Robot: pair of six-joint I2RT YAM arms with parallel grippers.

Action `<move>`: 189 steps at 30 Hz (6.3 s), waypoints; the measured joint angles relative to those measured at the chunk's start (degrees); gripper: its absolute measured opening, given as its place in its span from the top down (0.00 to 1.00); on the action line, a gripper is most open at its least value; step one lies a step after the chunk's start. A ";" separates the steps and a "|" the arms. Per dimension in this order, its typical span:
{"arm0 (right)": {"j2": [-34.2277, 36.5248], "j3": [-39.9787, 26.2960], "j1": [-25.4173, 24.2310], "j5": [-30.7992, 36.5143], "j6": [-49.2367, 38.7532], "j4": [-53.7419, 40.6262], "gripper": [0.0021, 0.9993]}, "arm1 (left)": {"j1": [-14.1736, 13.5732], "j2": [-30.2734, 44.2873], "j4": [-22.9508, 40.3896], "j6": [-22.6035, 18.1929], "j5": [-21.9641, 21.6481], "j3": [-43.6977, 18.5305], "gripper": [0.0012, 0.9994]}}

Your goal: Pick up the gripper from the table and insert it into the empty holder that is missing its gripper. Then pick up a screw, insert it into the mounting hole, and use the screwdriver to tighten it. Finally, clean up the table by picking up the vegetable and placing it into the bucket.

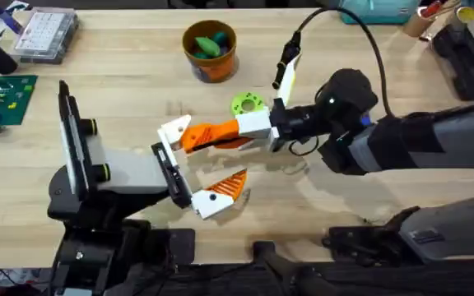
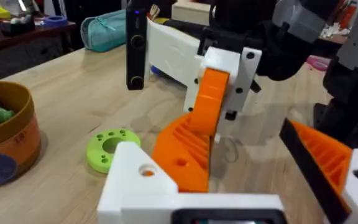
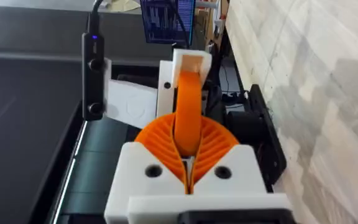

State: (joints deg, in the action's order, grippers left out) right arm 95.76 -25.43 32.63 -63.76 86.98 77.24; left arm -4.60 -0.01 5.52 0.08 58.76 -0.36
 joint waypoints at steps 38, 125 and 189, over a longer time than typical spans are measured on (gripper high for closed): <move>6.52 -6.88 1.48 -0.99 2.82 -1.39 0.98 | 0.04 0.00 0.02 1.90 -0.22 0.00 0.01; 7.39 -10.05 0.21 -6.30 3.01 -4.10 0.99 | 0.02 0.00 0.04 1.47 0.36 0.00 0.01; 6.41 -7.55 0.74 -2.52 2.85 -4.03 0.33 | 0.02 0.00 0.04 1.22 0.39 0.00 0.01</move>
State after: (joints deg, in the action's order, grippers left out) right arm 102.17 -32.98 33.36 -66.28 89.83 73.21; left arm -4.58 -0.01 5.56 1.29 59.16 -0.36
